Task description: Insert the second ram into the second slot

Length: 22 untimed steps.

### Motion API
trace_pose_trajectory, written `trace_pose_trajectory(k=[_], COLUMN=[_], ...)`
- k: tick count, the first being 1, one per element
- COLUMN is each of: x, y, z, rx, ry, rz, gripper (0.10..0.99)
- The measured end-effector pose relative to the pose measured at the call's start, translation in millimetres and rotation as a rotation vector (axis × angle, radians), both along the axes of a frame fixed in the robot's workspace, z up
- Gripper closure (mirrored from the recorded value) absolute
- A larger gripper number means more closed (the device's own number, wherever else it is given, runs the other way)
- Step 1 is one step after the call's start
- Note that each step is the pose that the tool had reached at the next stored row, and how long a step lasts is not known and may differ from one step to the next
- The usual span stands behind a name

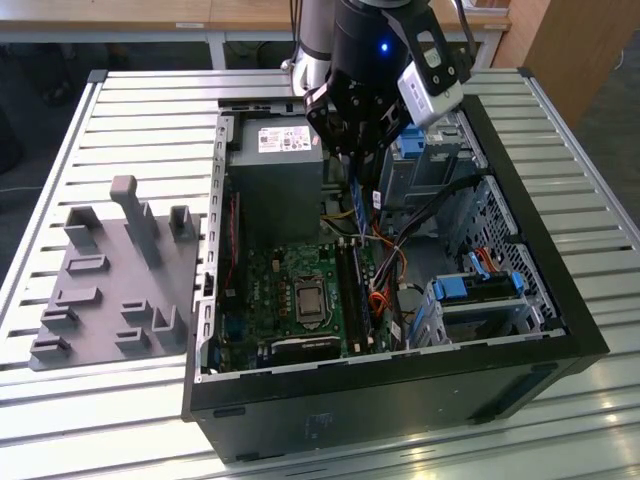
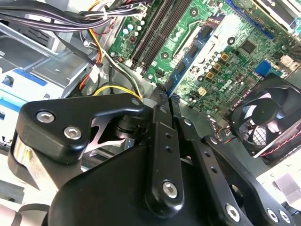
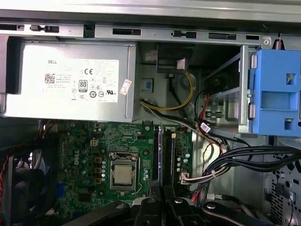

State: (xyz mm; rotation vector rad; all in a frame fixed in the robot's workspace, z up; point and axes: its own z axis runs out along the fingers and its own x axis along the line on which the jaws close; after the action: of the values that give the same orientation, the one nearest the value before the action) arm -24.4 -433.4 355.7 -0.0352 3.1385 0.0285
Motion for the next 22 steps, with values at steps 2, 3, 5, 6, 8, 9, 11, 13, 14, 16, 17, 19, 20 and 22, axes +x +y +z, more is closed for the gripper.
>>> trace_pose_trajectory(k=[2, 3, 5, 6, 8, 9, 11, 13, 14, 16, 17, 19, 20, 22], x=[0.0, 0.0, 0.0, 0.0, 0.0, 0.0, 0.0, 0.0, 0.1, 0.0, 0.0, 0.0, 0.0, 0.0], y=[-0.9, -1.1, -1.8, -1.8, -1.8, -1.8, -1.8, -1.9, -1.9, -2.4, -2.4, -2.4, -2.4, -2.4], z=[-0.1, -0.2, -0.5, -0.6, -0.9, -1.2, -1.6, -1.8, -1.9, -2.5, -2.7, -3.1, -3.3, -3.6], rx=[0.000, 0.000, 0.000, 0.000, 0.000, 0.000, 0.000, 0.000, -0.001, -0.001, -0.001, 0.000, 0.000, 0.000], ry=[0.0000, 0.0000, 0.0000, 0.0000, -0.0001, -0.0001, -0.0001, -0.0007, -0.0011, -0.0026, -0.0026, -0.0026, -0.0026, -0.0026], rz=[0.000, 0.000, 0.000, 0.000, 0.000, 0.000, 0.000, 0.000, 0.000, 0.000, 0.000, 0.000, 0.000, 0.000], gripper=[0.949, 0.949, 0.949, 0.949, 0.949, 0.949, 0.949, 0.949, 0.949, 0.949, 0.949, 0.949, 0.949, 0.949])
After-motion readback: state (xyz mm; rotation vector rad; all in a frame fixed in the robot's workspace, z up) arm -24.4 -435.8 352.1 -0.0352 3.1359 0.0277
